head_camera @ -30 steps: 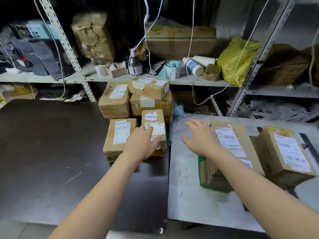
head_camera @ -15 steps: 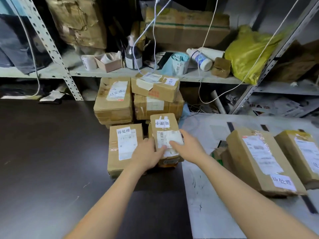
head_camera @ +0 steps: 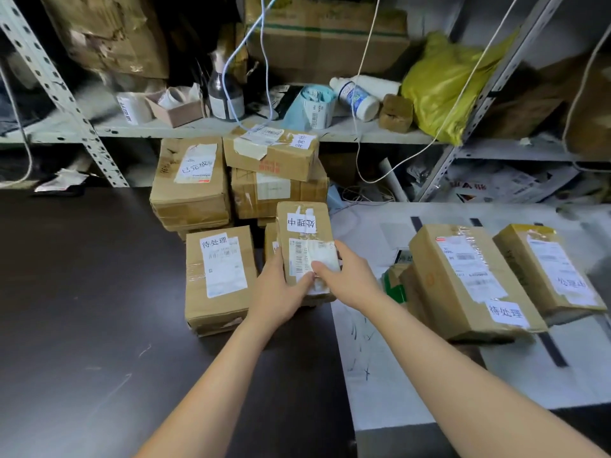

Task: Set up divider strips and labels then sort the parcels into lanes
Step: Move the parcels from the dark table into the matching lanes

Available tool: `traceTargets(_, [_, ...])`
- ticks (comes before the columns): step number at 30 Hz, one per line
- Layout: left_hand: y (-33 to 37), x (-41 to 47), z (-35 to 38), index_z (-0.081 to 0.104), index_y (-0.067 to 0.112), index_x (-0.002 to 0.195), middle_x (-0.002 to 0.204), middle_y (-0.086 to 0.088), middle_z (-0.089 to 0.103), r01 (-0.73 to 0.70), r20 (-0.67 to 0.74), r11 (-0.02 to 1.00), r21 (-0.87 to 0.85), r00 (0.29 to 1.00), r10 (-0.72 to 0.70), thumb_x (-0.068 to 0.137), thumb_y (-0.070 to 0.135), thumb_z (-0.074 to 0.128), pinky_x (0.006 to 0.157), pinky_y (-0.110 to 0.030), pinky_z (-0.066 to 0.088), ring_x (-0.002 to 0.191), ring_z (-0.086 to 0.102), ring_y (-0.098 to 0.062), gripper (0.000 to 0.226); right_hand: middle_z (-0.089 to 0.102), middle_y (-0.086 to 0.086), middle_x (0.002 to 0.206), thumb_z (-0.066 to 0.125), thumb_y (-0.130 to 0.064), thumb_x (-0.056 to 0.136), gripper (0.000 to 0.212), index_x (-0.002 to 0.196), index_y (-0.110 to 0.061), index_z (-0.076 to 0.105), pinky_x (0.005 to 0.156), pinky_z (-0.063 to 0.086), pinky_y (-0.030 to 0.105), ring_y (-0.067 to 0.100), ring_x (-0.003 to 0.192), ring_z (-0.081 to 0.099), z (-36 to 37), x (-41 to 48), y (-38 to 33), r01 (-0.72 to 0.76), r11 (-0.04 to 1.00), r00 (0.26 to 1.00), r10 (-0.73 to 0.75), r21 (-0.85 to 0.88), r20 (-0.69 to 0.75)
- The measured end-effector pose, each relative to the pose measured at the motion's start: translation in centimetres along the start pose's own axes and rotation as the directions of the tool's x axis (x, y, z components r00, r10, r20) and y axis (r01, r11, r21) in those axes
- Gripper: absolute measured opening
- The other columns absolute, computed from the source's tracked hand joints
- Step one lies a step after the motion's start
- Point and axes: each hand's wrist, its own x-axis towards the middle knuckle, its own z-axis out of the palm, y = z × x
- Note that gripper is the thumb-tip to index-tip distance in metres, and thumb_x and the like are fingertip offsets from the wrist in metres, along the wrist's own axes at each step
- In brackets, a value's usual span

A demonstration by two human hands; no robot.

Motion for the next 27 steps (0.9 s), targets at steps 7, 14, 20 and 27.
traceTargets(7, [5.0,-5.4,1.2,0.056,0.033,0.137,0.129,0.015,0.066,-0.061,-0.101,0.998,0.000,0.993,0.061,0.084,0.046,0.068,0.099,-0.039,0.054,0.117,0.062,-0.006,0.056,0.068,-0.009,0.129,0.068,-0.039,0.091,0.043,0.132,-0.031,0.059,0.098,0.054,0.042,0.017,0.115,0.063,-4.7,-5.3,0.3,0.081,0.996,0.997,-0.081,0.036,-0.006])
traceTargets(14, [16.4,-12.6,6.3,0.066,0.029,0.124,0.111,0.019,0.065,-0.173,-0.272,0.985,0.010,0.947,0.169,0.093,0.034,0.067,0.077,-0.007,0.044,0.092,0.058,0.012,0.031,0.071,-0.019,0.110,0.069,-0.044,0.087,0.033,0.119,-0.035,0.065,0.094,0.055,0.041,0.009,0.103,0.066,-15.9,-12.7,2.1,0.249,0.957,0.966,-0.235,0.150,-0.107])
traceTargets(20, [25.7,-16.0,14.6,0.066,0.030,0.120,0.113,0.013,0.069,-0.240,-0.259,0.971,-0.014,0.938,0.229,0.092,0.039,0.066,0.087,-0.029,0.051,0.106,0.064,-0.011,0.029,0.071,-0.016,0.110,0.068,-0.037,0.092,0.029,0.121,-0.032,0.065,0.094,0.054,0.039,0.010,0.103,0.065,-26.9,-17.6,6.8,0.297,0.941,0.941,-0.258,0.165,-0.219])
traceTargets(27, [31.5,-15.0,24.7,0.053,0.026,0.137,0.126,0.010,0.065,-0.232,-0.067,0.972,-0.041,0.971,0.229,0.096,0.034,0.061,0.096,-0.033,0.050,0.111,0.061,-0.011,0.042,0.071,-0.020,0.108,0.065,-0.041,0.089,0.030,0.119,-0.037,0.066,0.093,0.056,0.041,0.007,0.102,0.065,-35.9,-17.4,14.3,0.182,0.969,0.947,-0.127,0.168,-0.294])
